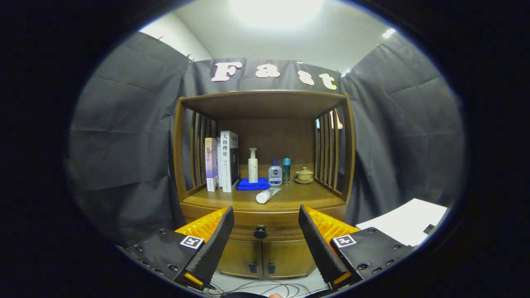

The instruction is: Pull open the drawer, take out the items inside it, and place them on the countertop above the cabinet.

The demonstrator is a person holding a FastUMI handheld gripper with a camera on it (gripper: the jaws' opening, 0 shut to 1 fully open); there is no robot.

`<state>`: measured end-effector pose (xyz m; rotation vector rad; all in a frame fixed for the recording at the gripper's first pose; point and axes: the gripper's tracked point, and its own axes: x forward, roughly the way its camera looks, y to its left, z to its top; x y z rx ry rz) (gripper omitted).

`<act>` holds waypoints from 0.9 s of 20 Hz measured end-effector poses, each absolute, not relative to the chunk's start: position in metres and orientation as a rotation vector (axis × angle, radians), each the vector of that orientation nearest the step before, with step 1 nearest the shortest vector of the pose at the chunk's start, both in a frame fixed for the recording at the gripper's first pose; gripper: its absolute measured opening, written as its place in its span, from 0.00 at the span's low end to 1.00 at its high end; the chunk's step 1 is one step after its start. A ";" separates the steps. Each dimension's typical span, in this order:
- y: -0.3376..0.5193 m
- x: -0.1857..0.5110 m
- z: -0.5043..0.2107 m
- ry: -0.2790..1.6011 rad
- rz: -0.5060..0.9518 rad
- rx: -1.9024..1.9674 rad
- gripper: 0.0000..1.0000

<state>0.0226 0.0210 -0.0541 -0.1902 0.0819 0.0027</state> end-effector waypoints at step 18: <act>-0.002 0.011 -0.052 0.046 -0.052 -0.103 0.97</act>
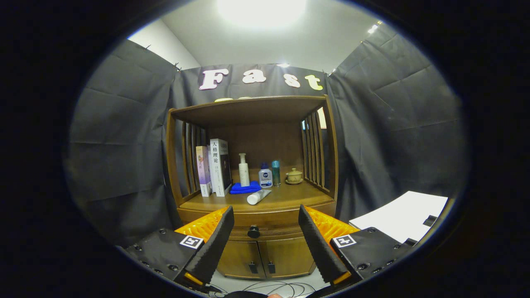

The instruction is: Pull open the drawer, take out the items inside it, and place them on the countertop above the cabinet.

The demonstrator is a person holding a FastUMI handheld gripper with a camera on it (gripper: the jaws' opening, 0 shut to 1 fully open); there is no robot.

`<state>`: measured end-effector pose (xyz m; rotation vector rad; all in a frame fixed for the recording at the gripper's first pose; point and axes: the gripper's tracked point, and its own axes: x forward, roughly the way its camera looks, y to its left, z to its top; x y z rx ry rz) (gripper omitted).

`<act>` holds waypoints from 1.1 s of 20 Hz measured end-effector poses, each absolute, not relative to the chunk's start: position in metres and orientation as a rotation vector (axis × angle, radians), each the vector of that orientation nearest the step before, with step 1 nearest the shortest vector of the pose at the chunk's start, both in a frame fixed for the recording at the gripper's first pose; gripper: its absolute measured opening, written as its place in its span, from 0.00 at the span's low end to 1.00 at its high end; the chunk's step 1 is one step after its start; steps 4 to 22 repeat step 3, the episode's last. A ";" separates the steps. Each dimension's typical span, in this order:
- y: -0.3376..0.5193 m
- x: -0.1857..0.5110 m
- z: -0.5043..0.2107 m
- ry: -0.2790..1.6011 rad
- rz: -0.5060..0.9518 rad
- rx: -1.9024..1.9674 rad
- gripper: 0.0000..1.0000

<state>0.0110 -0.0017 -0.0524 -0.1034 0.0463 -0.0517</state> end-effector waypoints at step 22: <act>-0.002 0.011 -0.052 0.043 -0.051 -0.099 0.97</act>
